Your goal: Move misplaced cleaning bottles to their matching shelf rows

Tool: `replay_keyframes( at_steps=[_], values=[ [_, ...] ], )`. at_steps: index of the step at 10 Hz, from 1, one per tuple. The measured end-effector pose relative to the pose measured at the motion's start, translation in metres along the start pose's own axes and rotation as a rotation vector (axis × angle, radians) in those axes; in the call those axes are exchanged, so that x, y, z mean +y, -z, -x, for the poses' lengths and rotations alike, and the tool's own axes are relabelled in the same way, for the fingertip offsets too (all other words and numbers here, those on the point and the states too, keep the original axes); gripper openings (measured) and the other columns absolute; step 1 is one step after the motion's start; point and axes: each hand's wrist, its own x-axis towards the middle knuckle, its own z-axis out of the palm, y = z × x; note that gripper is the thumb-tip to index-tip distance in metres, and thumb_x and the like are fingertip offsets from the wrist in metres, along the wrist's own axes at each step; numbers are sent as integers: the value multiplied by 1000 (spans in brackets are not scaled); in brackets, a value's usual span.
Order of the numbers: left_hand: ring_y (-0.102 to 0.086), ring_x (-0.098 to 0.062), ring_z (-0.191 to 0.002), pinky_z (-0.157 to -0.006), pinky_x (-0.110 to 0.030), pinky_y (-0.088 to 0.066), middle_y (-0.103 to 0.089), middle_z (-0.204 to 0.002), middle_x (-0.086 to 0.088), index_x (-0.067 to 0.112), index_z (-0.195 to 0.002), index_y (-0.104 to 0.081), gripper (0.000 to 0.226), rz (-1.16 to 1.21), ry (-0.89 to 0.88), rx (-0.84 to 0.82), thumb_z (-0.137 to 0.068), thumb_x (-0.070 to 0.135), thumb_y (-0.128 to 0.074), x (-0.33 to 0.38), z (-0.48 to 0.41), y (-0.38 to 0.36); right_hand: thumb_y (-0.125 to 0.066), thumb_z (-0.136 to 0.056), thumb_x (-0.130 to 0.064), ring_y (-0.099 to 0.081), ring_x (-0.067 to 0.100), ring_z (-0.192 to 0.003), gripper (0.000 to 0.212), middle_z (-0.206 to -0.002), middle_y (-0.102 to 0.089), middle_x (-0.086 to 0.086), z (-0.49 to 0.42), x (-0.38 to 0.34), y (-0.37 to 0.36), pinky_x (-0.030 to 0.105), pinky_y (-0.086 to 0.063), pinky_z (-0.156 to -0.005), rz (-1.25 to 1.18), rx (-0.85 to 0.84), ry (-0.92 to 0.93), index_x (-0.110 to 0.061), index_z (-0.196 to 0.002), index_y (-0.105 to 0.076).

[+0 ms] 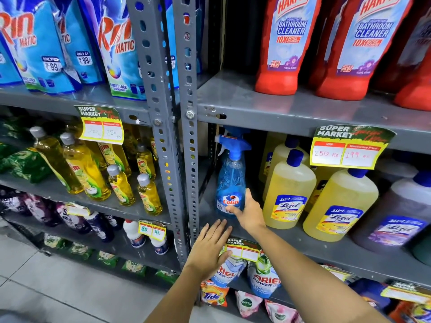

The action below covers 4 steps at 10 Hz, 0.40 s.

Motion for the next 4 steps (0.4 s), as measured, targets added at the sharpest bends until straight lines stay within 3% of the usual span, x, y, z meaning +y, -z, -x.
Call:
replay_keyframes(
  at_steps=[2, 3, 4],
  values=[
    [9, -15, -147, -119, -40, 5, 6, -161, 1, 22, -155, -1, 65, -9, -4, -1, -102, 56, -19, 1, 0, 4, -78, -80, -27, -64, 22, -114, 65, -129, -64, 7, 2, -2, 0, 32, -56, -89, -36, -12, -20, -16, -130, -39],
    [-11, -19, -147, -114, -42, -8, -21, -160, -4, 19, -154, -20, 65, 20, -3, 30, -102, 56, -24, -2, -1, -2, -81, -77, -22, -63, 22, -115, 74, -131, -63, 8, 2, -3, 5, 29, -53, -88, -146, -32, -29, -15, -133, -35],
    [-18, -21, -146, -112, -43, -13, -29, -157, -7, 16, -152, -28, 65, 35, -2, 84, -102, 57, -20, -2, -1, -8, -82, -76, -23, -60, 21, -119, 90, -133, -59, 7, 7, -10, 15, 32, -53, -94, -254, -14, -7, -17, -146, -25]
  ],
)
